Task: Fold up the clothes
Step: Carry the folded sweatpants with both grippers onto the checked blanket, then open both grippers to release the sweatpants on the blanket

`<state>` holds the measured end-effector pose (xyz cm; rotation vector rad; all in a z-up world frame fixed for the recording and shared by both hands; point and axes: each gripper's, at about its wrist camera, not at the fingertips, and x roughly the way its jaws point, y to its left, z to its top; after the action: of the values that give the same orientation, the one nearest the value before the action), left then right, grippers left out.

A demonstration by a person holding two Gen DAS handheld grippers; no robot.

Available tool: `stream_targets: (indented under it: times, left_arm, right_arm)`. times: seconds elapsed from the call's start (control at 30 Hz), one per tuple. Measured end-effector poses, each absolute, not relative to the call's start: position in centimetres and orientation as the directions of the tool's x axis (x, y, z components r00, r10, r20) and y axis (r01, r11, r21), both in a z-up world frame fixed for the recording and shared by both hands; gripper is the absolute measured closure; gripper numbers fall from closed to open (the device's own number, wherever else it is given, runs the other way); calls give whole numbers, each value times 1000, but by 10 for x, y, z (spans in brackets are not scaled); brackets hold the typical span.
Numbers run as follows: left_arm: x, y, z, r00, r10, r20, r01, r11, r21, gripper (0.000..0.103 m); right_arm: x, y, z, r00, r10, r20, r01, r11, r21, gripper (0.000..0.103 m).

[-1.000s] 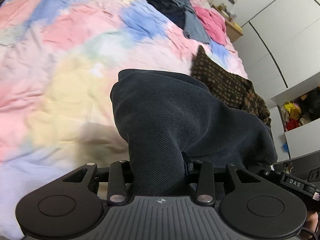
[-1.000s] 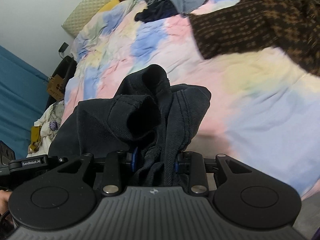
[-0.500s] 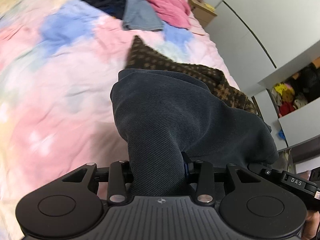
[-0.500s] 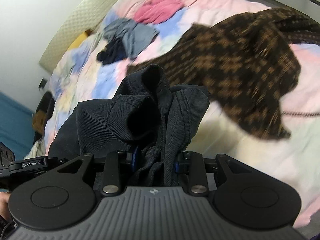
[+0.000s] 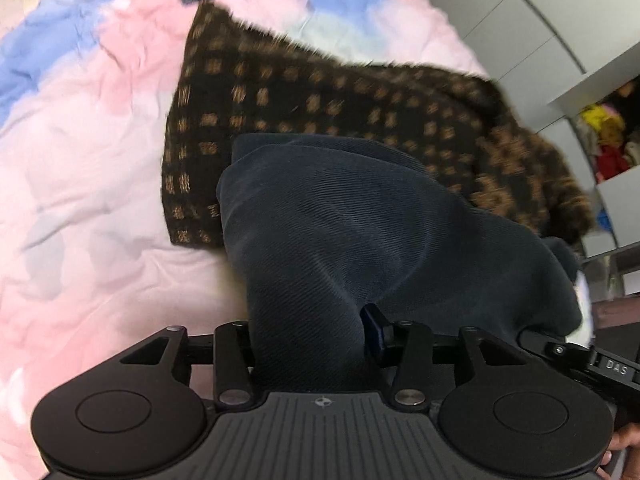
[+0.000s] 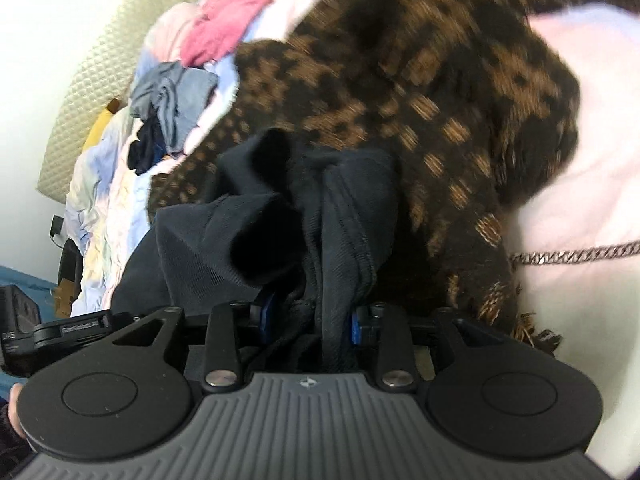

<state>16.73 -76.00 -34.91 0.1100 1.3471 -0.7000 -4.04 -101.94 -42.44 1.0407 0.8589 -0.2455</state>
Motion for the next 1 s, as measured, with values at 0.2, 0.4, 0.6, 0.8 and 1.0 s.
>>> stream_targets:
  times: [0.2,0.4,0.6,0.8,1.0]
  left_arm:
    - [178,-765,-372,58,-386,-921,531,793,-299,43]
    - [179,-758,-371,65,-412,-909,547,777,-313,40]
    - [175,-745,-354,24,-392,-920,510,796,-326,35]
    - [163,-724,-315,50,-341,-939,588,769,-249,21]
    - [140,-697,-251,109,-397,-911,654,719,-236,12]
  right_arm:
    - [-31,-1025,-454,659,211,-722,575,478,665,61]
    - [-32,-1024,-467,682,212,-700,570,445,691,55]
    - [-33,-1026,-448,654,216,-725,606,425,673,47]
    - [-43,-1016,-403,614,131,-778,663,449,599,35]
    - [-66,-996,-350,605,52,-795,669,507,543,33]
